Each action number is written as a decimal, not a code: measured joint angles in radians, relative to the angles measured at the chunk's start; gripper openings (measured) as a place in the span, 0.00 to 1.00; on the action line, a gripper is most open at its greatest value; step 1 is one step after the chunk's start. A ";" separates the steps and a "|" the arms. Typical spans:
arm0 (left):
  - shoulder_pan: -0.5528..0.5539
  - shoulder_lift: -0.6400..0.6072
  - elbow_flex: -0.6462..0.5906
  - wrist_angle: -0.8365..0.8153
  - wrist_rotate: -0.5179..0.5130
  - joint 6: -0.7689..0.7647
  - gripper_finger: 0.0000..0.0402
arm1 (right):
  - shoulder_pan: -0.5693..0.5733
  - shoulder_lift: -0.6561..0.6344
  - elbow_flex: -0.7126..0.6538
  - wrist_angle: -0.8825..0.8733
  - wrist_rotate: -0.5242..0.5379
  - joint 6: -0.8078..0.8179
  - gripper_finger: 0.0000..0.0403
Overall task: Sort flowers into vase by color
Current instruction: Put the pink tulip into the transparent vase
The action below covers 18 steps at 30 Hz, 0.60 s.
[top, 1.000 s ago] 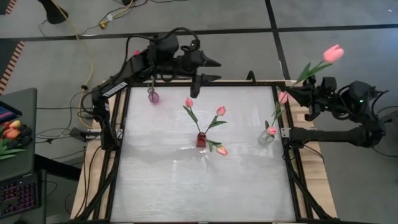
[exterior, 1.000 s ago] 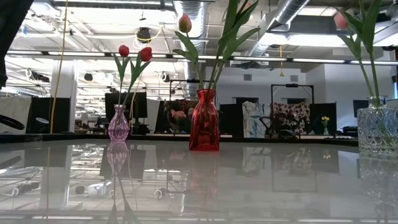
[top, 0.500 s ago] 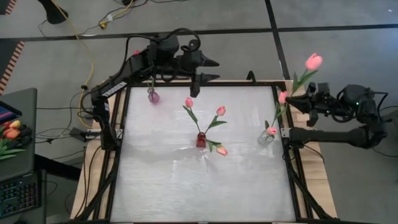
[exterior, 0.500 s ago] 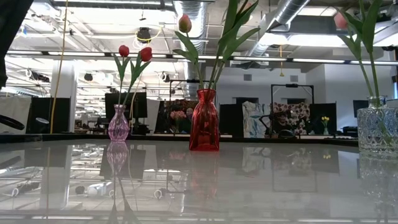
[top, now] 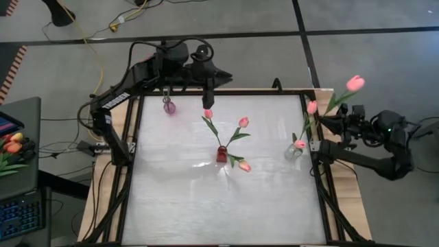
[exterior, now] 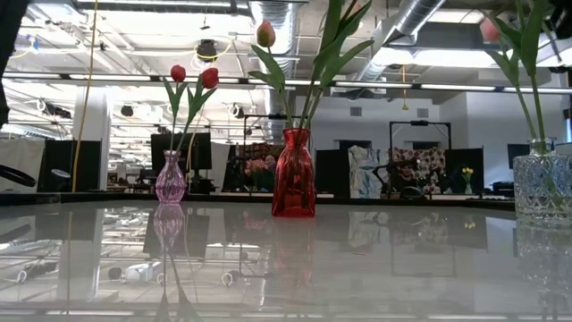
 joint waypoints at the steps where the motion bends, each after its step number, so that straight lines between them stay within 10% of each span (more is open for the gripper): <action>1: 0.001 -0.023 -0.048 0.036 0.000 -0.009 0.08 | -0.026 -0.013 -0.011 0.001 -0.018 0.000 0.07; 10: -0.006 -0.333 -0.659 0.597 -0.077 -0.122 0.02 | -0.249 -0.028 -0.048 -0.064 -0.183 -0.066 0.07; 18: -0.048 -0.455 -0.835 0.714 -0.228 -0.171 0.02 | -0.370 -0.028 -0.049 -0.076 -0.238 -0.128 0.07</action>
